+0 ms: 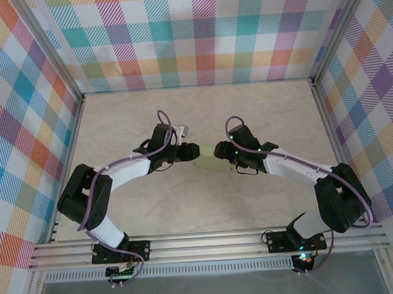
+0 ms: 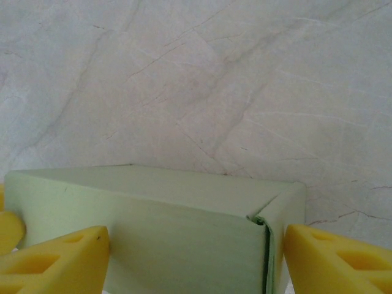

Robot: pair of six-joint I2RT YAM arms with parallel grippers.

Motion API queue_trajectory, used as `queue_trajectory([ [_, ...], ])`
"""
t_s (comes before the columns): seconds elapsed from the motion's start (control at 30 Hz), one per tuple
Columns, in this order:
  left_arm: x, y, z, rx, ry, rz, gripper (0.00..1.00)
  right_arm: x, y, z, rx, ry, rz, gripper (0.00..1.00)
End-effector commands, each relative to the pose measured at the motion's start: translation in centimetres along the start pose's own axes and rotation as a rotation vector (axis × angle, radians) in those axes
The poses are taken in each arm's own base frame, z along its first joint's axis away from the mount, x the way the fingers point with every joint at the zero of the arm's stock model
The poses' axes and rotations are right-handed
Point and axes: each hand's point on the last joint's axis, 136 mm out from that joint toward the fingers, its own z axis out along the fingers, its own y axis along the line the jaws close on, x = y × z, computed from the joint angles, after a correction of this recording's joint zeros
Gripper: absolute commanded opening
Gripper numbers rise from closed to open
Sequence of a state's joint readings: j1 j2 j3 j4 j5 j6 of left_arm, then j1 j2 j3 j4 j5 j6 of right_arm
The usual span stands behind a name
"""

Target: Fold the paper box

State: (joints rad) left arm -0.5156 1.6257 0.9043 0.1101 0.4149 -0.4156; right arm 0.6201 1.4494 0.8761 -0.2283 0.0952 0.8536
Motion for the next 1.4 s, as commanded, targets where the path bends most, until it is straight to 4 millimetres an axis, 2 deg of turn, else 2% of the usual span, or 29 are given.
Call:
queue_trajectory([
  [0.0, 0.4, 1.1, 0.4, -0.019, 0.009, -0.038, 0.34, 2.5, -2.0, 0.3, 0.048, 0.094, -0.016, 0.73],
  [0.1, 1.4, 2.3, 0.8, -0.047, 0.029, -0.054, 0.26, 2.3, -1.1, 0.2, 0.0, 0.104, -0.031, 0.73],
  [0.37, 2.5, 3.7, 1.0, -0.103, 0.067, -0.038, 0.25, 0.5, 1.6, -1.8, -0.194, 0.108, 0.04, 0.78],
  [0.53, 2.9, 3.9, 1.3, -0.1, 0.081, -0.041, 0.24, 0.2, 1.9, -2.3, -0.23, 0.093, 0.061, 0.78],
  [0.63, 3.1, 3.8, 1.2, -0.099, 0.087, -0.035, 0.22, 0.1, 0.8, -2.3, -0.201, 0.081, 0.093, 0.79],
  [0.7, 3.1, 3.7, 1.2, -0.095, 0.091, -0.03, 0.21, 0.3, -0.5, -2.0, -0.152, 0.084, 0.124, 0.76],
  [0.77, 3.1, 3.7, 1.2, -0.095, 0.094, -0.027, 0.19, 0.8, -1.9, -1.4, -0.104, 0.101, 0.156, 0.67],
  [0.9, 3.1, 3.7, 1.3, -0.091, 0.1, -0.029, 0.18, 1.7, -3.1, -0.5, -0.061, 0.132, 0.17, 0.54],
  [1.0, 3.1, 3.7, 1.3, -0.092, 0.1, -0.026, 0.19, 2.0, -3.4, -0.5, -0.053, 0.137, 0.164, 0.38],
  [1.1, 3.1, 3.6, 1.2, -0.095, 0.099, -0.024, 0.2, 1.2, -3.0, -1.4, -0.059, 0.107, 0.132, 0.32],
  [1.17, 3.0, 3.6, 1.1, -0.095, 0.099, -0.019, 0.2, 0.5, -2.8, -2.3, -0.055, 0.078, 0.102, 0.32],
  [1.2, 3.0, 3.6, 1.0, -0.095, 0.098, -0.018, 0.2, 0.2, -2.6, -2.8, -0.057, 0.061, 0.081, 0.36],
  [1.27, 2.8, 3.4, 0.9, -0.096, 0.094, -0.015, 0.2, -0.8, -2.3, -3.7, -0.048, 0.022, -0.002, 0.57],
  [1.3, 2.7, 3.4, 0.9, -0.095, 0.092, -0.013, 0.2, -1.3, -2.2, -4.0, -0.042, 0.006, -0.052, 0.64],
  [1.37, 2.5, 3.2, 0.8, -0.09, 0.088, -0.01, 0.2, -2.2, -0.7, -4.8, -0.084, -0.015, -0.229, 0.75],
])
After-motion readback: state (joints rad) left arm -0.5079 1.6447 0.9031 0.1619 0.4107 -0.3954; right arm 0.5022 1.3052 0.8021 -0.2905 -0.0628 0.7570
